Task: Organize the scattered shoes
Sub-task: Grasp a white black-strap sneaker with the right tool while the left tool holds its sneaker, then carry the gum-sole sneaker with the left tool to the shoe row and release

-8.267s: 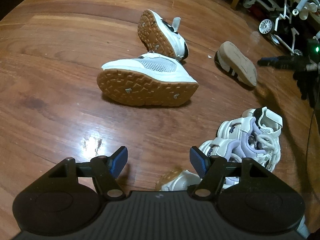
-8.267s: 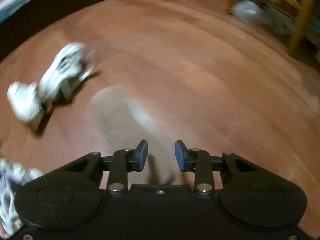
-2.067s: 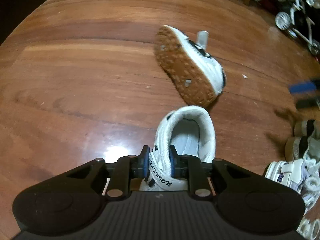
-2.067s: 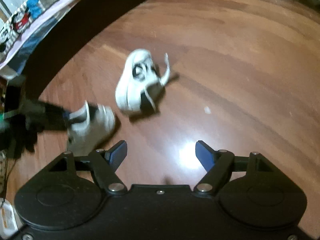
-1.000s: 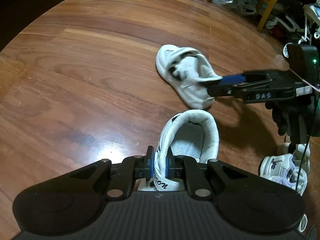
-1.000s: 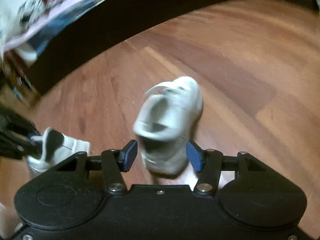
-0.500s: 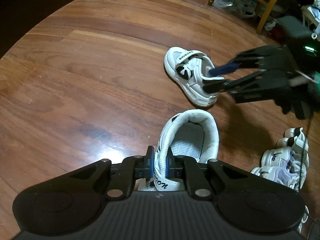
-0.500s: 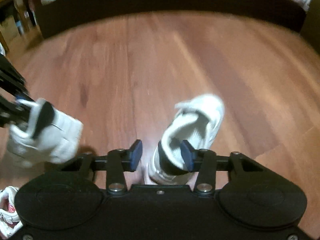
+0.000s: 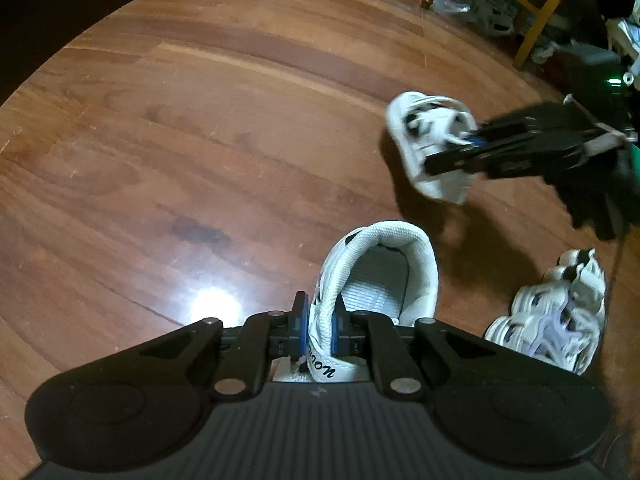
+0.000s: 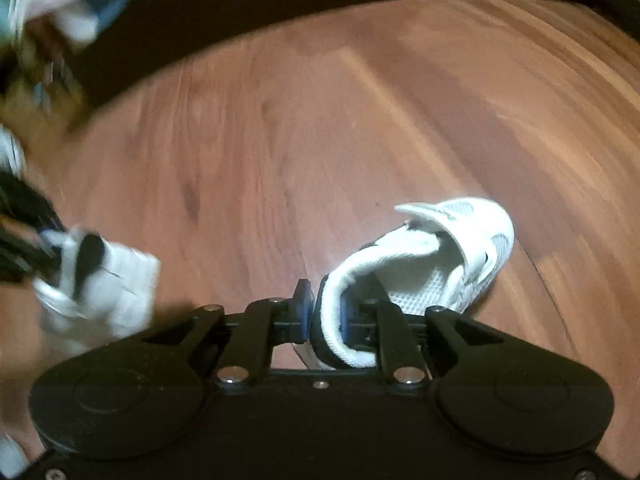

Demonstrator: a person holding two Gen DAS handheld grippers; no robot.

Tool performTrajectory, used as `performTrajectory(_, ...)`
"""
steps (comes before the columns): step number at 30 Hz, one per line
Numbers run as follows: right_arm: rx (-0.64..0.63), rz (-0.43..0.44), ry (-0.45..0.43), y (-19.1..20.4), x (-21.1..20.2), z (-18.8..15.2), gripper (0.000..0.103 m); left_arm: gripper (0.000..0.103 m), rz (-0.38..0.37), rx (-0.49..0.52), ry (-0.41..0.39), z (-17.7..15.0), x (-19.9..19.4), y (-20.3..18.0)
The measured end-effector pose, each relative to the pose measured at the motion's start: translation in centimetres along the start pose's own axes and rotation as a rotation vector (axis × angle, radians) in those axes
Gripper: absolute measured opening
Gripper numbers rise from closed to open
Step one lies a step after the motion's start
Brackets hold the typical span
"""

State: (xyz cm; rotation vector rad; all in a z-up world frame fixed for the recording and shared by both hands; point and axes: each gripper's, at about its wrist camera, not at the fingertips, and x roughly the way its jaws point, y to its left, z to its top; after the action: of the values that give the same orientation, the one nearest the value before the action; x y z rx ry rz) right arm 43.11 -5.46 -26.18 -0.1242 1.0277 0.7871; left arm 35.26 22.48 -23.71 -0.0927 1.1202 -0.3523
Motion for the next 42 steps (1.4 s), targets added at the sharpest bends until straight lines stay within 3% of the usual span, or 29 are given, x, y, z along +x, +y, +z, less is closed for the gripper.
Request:
performTrajectory(4, 0.136, 0.019, -0.073, -1.8, -7.0, -0.9, 0.014, 0.010, -0.003, 0.001, -0.018, 1.1, -1.4, -2.1)
performTrajectory(10, 0.242, -0.015, -0.115, -2.4, -18.7, -6.3, 0.014, 0.009, -0.009, 0.062, -0.058, 4.5, -7.0, -11.4)
performTrajectory(19, 0.399, -0.054, -0.171, -2.3, -34.4, -16.2, 0.015, 0.010, 0.006, 0.165, -0.017, 2.6, -11.8, -25.0)
performTrajectory(22, 0.506, -0.031, -0.204, -2.1, -35.9, -19.9, 0.015, 0.010, -0.018, 0.037, -0.039, -0.1, -11.6, -27.8)
performTrajectory(26, 0.651, -0.033, -0.227, -1.6, -36.6, -24.6, 0.015, 0.010, -0.138, -0.338, -0.033, -9.3, -7.5, -30.8)
performTrajectory(31, 0.776, -0.031, -0.207, -1.3, -35.7, -28.9, 0.015, 0.010, -0.139, -0.548, 0.048, -17.7, -1.2, -34.0)
performTrajectory(35, 0.860, -0.041, -0.210, -2.1, -35.8, -31.2, 0.015, 0.010, -0.074, -0.620, 0.106, -20.8, 2.4, -34.5)
performTrajectory(42, 0.987, -0.069, -0.197, -4.7, -36.2, -34.7, 0.015, 0.010, -0.004, -0.618, 0.136, -21.0, 5.5, -36.9)
